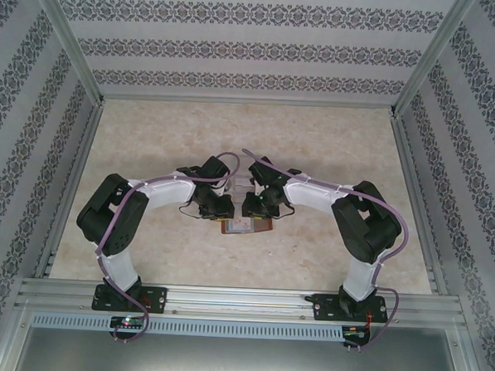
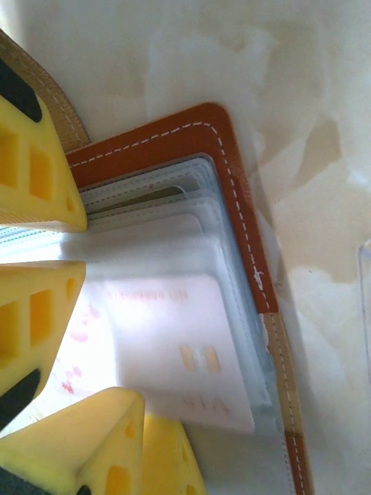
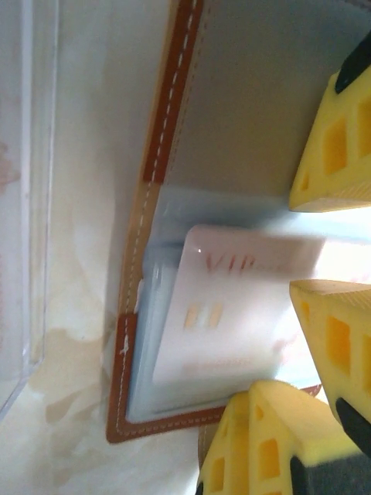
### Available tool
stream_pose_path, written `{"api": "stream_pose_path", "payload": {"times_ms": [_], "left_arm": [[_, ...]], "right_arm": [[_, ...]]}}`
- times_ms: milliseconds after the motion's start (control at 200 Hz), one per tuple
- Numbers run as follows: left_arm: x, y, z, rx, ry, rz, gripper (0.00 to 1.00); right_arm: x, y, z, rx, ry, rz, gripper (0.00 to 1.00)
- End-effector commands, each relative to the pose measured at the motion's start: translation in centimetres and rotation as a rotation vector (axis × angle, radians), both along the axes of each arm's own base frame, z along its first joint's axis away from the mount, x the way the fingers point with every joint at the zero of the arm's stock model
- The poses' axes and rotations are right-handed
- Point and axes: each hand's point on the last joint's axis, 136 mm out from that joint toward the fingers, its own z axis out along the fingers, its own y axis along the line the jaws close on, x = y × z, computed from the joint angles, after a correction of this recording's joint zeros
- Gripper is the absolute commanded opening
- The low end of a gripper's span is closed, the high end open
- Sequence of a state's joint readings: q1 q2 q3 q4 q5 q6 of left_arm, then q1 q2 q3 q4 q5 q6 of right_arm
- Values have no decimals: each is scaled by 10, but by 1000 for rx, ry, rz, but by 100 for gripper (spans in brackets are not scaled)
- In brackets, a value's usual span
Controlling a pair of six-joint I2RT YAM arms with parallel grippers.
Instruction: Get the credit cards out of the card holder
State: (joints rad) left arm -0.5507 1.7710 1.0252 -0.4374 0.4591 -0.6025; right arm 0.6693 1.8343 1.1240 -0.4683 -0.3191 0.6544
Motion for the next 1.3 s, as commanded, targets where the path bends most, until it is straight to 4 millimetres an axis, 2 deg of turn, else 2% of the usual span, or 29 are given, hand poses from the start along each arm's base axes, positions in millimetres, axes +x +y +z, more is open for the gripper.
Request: {"api": "stream_pose_path", "payload": {"times_ms": [0, 205, 440, 689, 874, 1004, 1294], "left_arm": [[-11, 4, 0, 24, 13, -19, 18], [-7, 0, 14, 14, -10, -24, 18], [-5, -9, 20, 4, -21, -43, 20], [-4, -11, 12, 18, -14, -49, 23], [-9, 8, -6, 137, 3, -61, 21], [-13, 10, -14, 144, 20, -61, 20], [-15, 9, -17, 143, 26, -62, 20]], "right_arm": [[2, -9, 13, -32, -29, 0, 29], [4, -4, 23, 18, -37, -9, 30], [4, -1, 21, 57, -21, -21, 30], [4, -1, 18, 66, -11, -25, 30], [3, 4, 13, 112, 7, -32, 30], [2, 4, 7, 121, 25, -38, 29], [2, 1, 1, 152, 37, -57, 26]]}}
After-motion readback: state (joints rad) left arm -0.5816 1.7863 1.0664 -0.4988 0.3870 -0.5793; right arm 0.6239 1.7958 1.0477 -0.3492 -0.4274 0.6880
